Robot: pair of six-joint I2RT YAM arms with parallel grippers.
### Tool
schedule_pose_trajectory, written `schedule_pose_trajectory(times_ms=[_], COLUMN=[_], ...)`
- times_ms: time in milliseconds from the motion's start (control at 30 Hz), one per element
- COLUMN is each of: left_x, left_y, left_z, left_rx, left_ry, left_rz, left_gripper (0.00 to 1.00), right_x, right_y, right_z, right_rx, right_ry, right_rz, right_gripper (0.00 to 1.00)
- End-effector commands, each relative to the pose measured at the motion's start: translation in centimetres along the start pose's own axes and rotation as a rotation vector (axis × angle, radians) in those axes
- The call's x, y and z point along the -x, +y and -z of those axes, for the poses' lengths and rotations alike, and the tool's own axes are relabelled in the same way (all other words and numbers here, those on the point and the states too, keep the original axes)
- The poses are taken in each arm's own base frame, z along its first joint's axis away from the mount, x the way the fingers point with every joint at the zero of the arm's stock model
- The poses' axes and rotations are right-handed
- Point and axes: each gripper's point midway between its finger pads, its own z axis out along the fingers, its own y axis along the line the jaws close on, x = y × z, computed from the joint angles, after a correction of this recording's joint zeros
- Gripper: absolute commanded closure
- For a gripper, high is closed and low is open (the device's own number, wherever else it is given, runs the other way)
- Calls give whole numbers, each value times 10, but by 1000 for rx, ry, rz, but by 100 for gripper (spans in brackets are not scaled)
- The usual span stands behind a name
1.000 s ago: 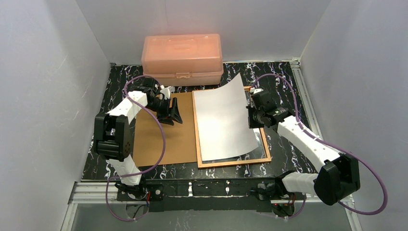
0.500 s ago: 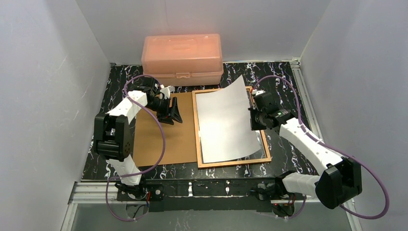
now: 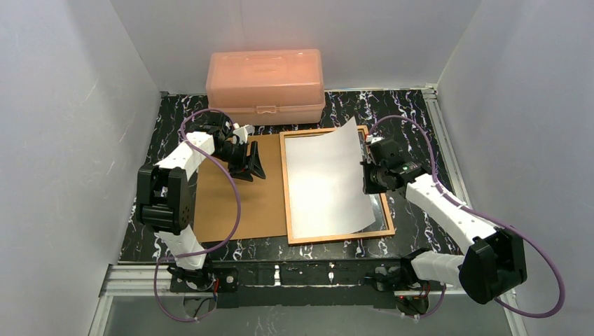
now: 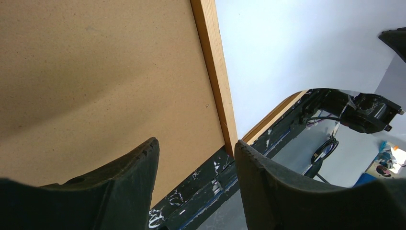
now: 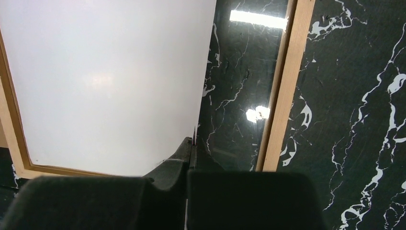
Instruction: Put the photo into the frame
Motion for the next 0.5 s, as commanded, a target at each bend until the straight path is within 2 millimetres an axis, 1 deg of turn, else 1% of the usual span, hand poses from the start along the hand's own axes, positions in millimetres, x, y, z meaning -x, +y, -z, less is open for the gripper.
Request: schedule_pose_trajectory(times_ms=[0, 67, 100, 133, 167, 200, 233, 333, 467], left_x=[2, 2, 2, 3, 3, 4, 5, 9, 11], left_y=[-9, -9, -9, -9, -9, -10, -11, -13, -13], left_z=[7, 8, 8, 9, 10, 11, 12, 17, 25], left_rx=[-9, -9, -7, -6, -3, -2, -2, 3, 2], left_ry=[-8, -10, -11, -14, -16, -17, -18, -18, -15], left_rz=[-20, -24, -26, -29, -32, -34, -39, -48, -43], left_gripper=[43, 43, 43, 43, 43, 43, 43, 43, 42], right_x=[5, 5, 5, 5, 7, 8, 11, 16, 22], right_y=[2, -1, -4, -7, -11, -14, -17, -24, -29], right_z=[-2, -2, -2, -1, 0, 1, 2, 6, 9], right_rx=[13, -6, -21, -40, -62, -79, -93, -131, -163], right_ry=[-35, -33, -34, -32, -37, -44, -52, -63, -78], right_rz=[-23, -20, -17, -14, -14, -15, -17, -22, -28], right_gripper=[99, 92, 80, 62, 49, 38, 30, 22, 18])
